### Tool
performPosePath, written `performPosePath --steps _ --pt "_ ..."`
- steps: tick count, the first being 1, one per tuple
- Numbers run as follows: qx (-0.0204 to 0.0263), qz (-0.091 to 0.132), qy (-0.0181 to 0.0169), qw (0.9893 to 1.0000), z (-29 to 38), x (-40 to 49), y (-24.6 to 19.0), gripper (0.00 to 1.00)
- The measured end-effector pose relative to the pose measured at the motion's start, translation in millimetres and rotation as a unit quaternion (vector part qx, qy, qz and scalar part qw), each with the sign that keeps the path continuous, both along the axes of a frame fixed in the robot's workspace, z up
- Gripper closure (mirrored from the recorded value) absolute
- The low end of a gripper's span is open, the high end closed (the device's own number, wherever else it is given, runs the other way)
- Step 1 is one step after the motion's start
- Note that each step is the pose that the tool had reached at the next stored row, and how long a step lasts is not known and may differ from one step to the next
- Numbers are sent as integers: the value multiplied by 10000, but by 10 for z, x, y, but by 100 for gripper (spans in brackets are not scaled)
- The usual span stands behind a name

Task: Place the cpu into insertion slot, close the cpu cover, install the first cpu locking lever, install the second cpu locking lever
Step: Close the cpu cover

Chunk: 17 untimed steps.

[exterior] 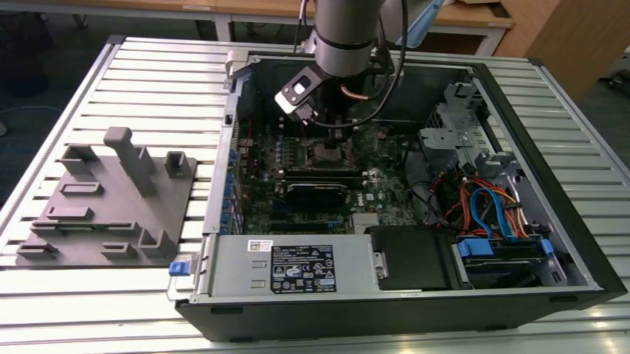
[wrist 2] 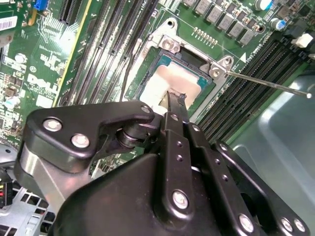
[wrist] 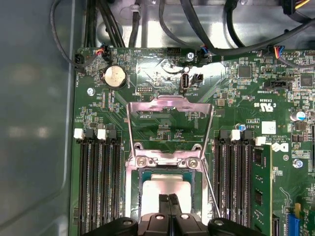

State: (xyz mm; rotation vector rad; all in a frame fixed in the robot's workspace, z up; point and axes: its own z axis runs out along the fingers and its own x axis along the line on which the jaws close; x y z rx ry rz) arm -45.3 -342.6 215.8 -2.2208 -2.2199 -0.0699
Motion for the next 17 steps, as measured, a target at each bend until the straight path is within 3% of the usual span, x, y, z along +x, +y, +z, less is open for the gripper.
performPosePath --steps 17 --pt "0 -1 0 10000 215 0 0 90"
